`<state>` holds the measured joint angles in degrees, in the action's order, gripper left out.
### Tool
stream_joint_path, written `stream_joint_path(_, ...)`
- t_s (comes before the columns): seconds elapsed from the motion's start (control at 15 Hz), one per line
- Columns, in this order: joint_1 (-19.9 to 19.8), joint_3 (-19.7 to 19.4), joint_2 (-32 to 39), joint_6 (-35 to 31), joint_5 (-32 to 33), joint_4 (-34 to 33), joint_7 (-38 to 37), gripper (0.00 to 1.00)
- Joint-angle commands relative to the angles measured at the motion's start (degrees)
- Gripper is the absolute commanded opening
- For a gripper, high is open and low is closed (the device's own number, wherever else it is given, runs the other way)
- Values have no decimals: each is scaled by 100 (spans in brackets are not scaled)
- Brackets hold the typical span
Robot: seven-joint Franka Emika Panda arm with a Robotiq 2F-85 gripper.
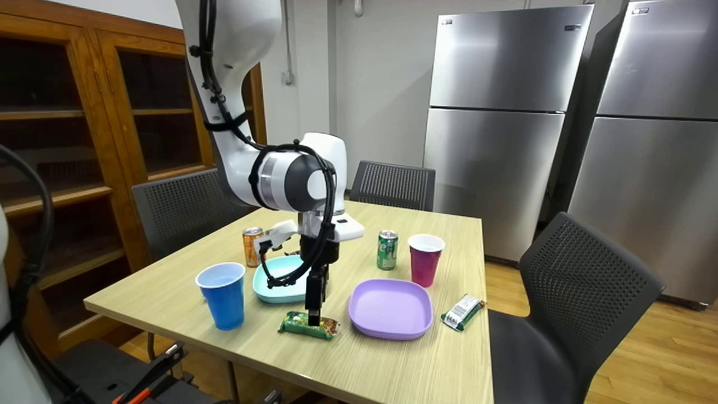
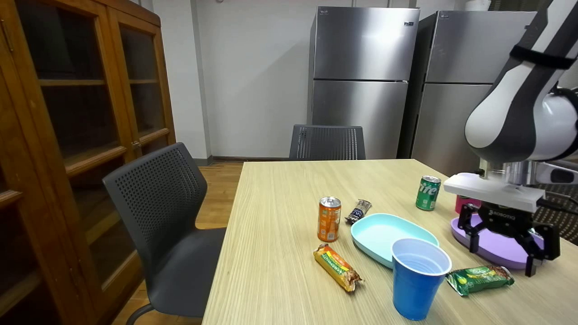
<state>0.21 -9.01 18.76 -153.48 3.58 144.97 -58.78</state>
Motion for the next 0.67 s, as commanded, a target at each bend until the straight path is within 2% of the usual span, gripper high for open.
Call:
stream_joint_path(0.0, 160, -19, 372, -406, -298, -65, -39, 100)
stream_joint_path(0.27, 265, -40, 622, -872, -584, -45, 71, 100)
stream_joint_path(0.6, 292, -18, 813, -1101, -906, -63, 164, 100)
